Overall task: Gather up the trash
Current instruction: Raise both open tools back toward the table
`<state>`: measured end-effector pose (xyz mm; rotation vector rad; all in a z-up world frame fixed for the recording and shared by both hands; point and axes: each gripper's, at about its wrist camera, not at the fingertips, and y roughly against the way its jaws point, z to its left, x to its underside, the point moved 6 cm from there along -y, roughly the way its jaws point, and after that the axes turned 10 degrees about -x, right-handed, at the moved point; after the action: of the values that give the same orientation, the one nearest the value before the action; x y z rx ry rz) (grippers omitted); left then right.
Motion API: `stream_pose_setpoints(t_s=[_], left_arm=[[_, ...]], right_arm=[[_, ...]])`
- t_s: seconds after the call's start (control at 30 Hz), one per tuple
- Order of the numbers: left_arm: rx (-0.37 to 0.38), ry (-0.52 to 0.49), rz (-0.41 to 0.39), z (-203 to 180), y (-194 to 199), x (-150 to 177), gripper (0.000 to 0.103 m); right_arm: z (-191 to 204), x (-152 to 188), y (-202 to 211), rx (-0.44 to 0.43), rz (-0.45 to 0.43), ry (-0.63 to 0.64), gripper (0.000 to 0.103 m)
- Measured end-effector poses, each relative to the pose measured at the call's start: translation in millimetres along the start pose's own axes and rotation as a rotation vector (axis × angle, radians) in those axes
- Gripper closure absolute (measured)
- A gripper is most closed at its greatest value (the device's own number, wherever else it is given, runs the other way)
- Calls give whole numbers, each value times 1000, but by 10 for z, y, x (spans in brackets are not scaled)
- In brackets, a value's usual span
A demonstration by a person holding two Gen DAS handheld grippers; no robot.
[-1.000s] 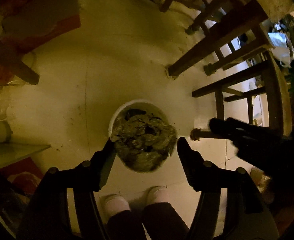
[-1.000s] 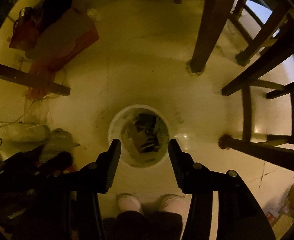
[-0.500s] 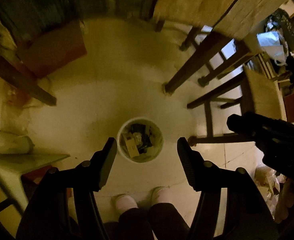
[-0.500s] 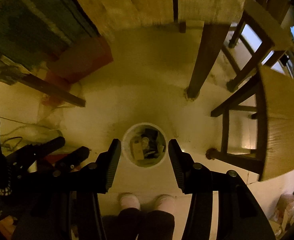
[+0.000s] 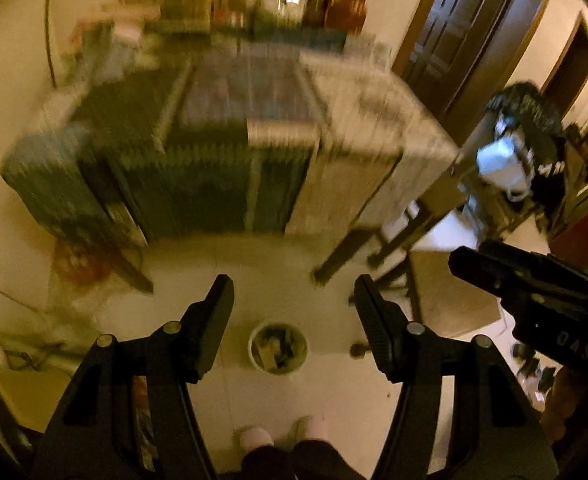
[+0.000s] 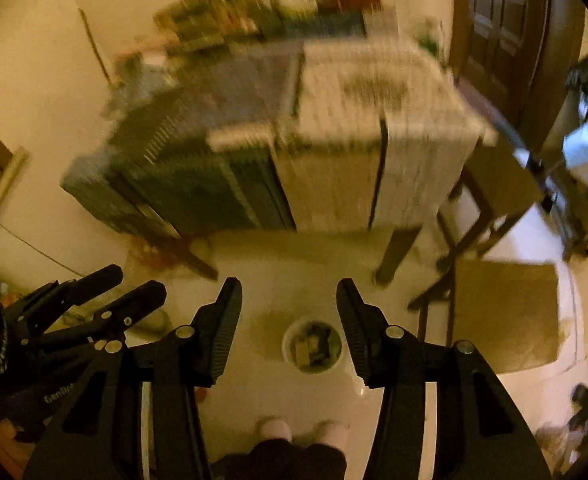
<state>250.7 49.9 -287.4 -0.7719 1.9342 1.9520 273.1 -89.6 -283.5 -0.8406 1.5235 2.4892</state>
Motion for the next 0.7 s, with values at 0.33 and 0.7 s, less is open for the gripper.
stream_pose_setpoints(t_s=[0.33,0.7], left_arm=[[4,10,-304,136,1576,-684,41],[17,-22,-535,300,2496,-1029,31]], right_arm=[[791,-548,1335,12,-265,93,57],[1171,-804,2093,52,-512,164,50]])
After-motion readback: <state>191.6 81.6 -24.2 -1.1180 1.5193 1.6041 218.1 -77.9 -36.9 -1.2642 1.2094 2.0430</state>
